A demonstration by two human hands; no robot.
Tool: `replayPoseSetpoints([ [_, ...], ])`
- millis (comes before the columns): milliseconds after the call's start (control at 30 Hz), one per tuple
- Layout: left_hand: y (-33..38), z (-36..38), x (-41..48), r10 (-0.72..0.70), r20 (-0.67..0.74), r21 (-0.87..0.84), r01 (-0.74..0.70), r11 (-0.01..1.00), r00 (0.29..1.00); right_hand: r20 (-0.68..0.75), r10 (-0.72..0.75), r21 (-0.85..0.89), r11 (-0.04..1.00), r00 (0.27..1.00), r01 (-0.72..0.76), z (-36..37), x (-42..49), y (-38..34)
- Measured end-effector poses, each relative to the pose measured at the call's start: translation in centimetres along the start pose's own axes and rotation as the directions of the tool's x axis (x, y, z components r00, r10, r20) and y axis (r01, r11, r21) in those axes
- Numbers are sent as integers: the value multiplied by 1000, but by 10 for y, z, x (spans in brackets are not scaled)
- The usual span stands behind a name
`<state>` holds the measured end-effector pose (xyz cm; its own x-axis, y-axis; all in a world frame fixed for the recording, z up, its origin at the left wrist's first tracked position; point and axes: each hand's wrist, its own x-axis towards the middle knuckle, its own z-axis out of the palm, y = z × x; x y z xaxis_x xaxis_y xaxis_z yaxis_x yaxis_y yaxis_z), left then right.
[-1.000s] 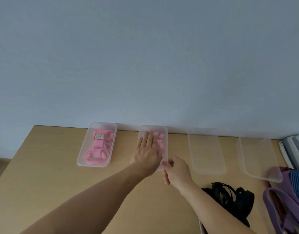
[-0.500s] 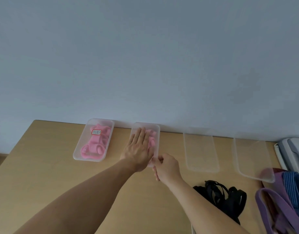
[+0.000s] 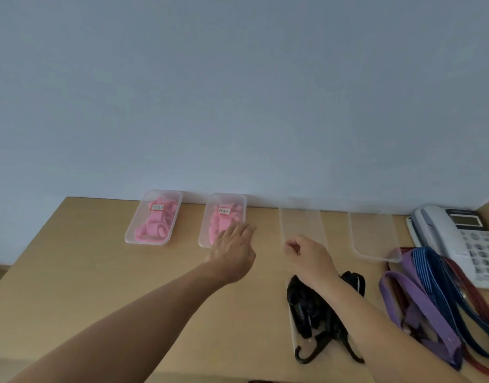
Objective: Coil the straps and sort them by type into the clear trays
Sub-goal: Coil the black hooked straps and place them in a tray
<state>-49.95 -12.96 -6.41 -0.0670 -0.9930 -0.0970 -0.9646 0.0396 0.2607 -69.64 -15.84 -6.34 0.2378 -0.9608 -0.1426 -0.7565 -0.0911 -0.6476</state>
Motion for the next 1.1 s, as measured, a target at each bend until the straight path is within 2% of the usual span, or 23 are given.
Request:
replayPoseSetpoints([
  [67, 17, 0, -12, 40, 73, -97, -33, 995, 997, -56, -5, -68, 998, 998, 1, -15, -19, 16],
  [233, 45, 12, -49, 38, 273, -289, 45, 956, 961, -119, 81, -95, 991, 990, -93, -31, -77, 51],
  [333, 57, 22, -70, 48, 296, -327, 55, 943, 954, -115, 112, -160, 979, 987, -129, -30, -108, 66],
  [533, 85, 27, -101, 73, 333, -363, 57, 930, 940, 23, 257, -284, 928, 966, -240, -17, -136, 81],
  [633, 93, 21, -102, 42, 323, -360, 82, 929, 945, 18, 300, -296, 913, 954, -282, -6, -135, 81],
  [733, 101, 24, -104, -1, 367, -322, 128, 938, 930, -49, 323, -314, 894, 945, -321, 2, -129, 80],
  [933, 130, 32, -96, -69, 402, -281, 196, 939, 913, -69, 270, -270, 922, 960, -279, -7, -114, 95],
  [1000, 145, 29, -95, -70, 396, -297, 200, 934, 916, -65, 271, -165, 946, 960, -279, -18, -110, 95],
  [1100, 165, 22, -88, -52, 378, -300, 175, 938, 924, -67, 217, 111, 972, 974, -209, -42, -104, 88],
])
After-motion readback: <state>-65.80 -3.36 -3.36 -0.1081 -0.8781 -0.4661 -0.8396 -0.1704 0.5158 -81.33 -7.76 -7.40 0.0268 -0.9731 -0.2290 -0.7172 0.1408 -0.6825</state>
